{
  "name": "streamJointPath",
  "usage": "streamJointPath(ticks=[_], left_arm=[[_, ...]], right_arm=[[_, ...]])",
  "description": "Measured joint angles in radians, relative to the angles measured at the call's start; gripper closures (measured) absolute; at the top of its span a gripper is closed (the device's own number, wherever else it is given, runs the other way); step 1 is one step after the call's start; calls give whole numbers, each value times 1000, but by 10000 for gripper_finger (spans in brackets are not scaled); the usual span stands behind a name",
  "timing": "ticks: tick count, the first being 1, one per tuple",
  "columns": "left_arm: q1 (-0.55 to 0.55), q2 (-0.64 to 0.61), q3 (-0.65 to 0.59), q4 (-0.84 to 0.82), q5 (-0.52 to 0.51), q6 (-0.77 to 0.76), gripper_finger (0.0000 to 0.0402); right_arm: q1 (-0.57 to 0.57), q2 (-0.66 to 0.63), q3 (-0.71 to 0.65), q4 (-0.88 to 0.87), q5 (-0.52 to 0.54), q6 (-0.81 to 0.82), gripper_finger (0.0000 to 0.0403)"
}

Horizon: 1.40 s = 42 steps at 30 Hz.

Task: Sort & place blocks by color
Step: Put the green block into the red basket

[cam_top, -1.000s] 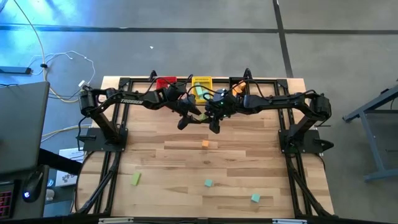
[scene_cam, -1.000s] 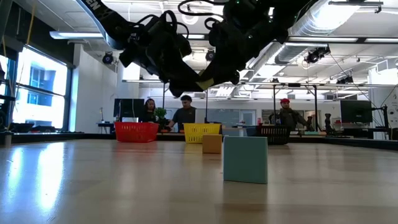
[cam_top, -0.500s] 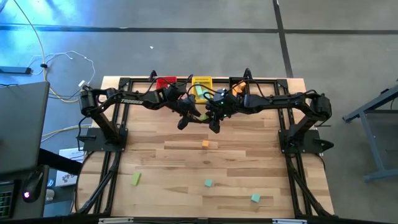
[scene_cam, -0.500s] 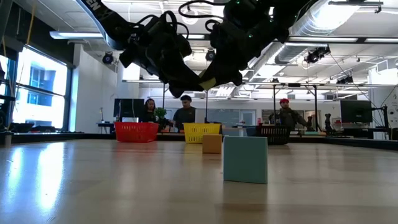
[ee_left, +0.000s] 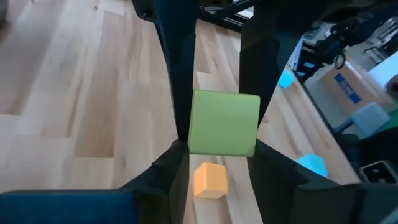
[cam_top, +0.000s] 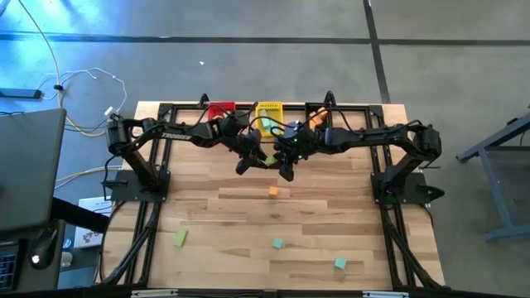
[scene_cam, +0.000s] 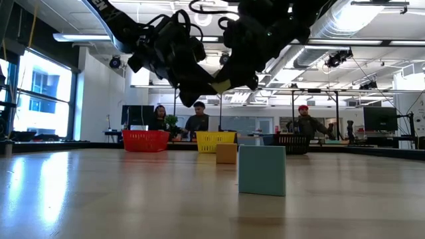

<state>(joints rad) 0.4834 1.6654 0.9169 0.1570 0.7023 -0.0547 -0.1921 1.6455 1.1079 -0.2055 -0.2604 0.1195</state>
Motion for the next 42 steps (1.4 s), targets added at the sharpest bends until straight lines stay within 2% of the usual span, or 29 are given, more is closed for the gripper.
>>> streamJointPath(ticks=[7,14,18,22,25,31,42], left_arm=[[-2,0,0,0,19,-91,259],[-2,0,0,8,22,-84,261],[-3,0,0,9,-4,-29,260],[-13,0,0,17,-95,10,260],[-26,-2,0,27,-123,75,261],[-69,-3,0,27,-148,164,260],[-77,-3,0,18,-150,162,286]], right_arm=[[36,0,-1,-13,59,-33,289],[43,2,-2,3,78,-7,289],[42,2,-4,14,55,42,289],[45,5,-6,0,54,99,289],[48,5,-6,1,61,108,289],[50,6,-7,0,55,120,289],[58,6,-8,2,44,110,288]])
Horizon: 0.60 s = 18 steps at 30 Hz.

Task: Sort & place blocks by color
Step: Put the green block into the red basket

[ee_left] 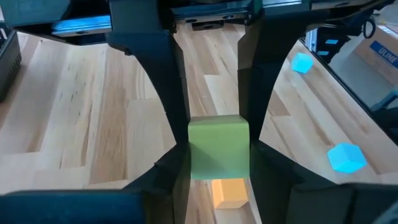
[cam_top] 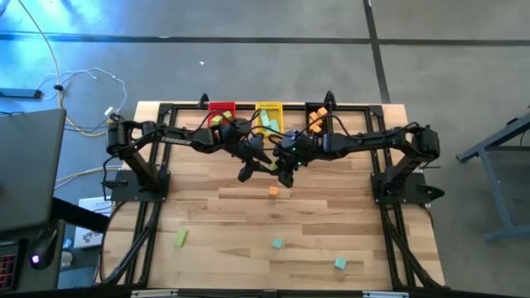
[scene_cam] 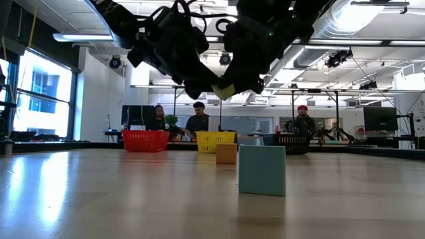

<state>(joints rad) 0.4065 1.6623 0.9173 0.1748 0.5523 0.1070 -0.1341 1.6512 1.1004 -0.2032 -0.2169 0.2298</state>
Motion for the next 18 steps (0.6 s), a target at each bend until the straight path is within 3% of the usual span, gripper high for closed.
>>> streamJointPath(ticks=[12,18], left_arm=[[0,0,3,-14,45,2,302],[-1,0,3,-21,39,5,303]], right_arm=[[4,0,0,7,12,-3,264],[14,0,2,3,49,-29,226]])
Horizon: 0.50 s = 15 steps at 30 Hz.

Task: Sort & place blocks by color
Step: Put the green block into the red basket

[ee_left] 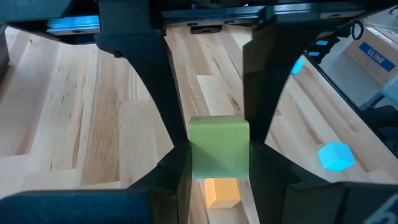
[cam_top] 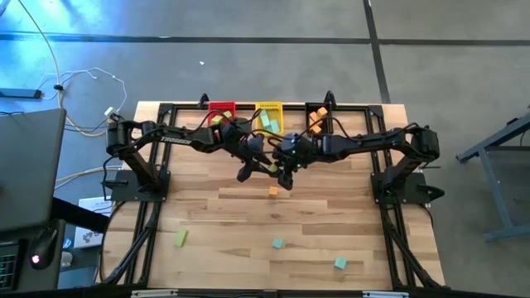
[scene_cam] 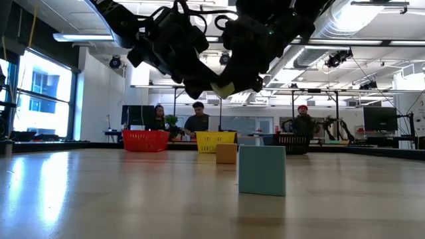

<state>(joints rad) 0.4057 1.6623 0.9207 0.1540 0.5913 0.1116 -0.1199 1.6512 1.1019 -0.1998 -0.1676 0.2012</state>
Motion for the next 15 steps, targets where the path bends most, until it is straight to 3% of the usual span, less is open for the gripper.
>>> streamJointPath(ticks=[7,15], left_arm=[[5,0,0,-64,-131,22,304],[48,-14,-2,-161,-175,24,304]], right_arm=[[-2,-2,5,-33,57,28,178],[11,-2,6,-65,57,20,179]])
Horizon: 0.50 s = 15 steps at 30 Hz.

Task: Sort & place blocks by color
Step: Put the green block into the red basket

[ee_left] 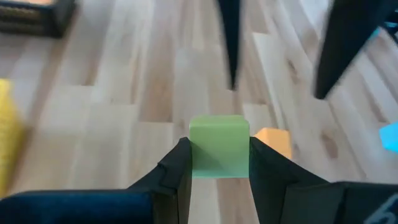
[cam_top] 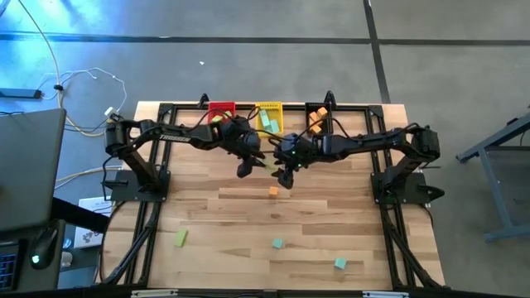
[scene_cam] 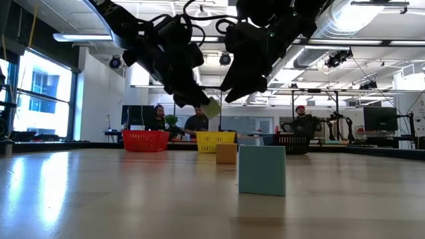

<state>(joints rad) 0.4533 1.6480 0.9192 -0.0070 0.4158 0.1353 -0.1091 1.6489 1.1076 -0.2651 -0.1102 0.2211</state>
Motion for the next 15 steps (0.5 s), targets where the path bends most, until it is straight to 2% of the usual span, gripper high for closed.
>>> streamJointPath(ticks=[3,7,15], left_arm=[[12,-33,-1,-49,-79,24,304],[28,-101,0,-129,-233,78,304],[121,-243,-1,-308,-414,157,304]], right_arm=[[18,0,0,3,8,-25,183],[56,0,-1,20,62,-46,187],[124,0,-2,76,131,-45,187]])
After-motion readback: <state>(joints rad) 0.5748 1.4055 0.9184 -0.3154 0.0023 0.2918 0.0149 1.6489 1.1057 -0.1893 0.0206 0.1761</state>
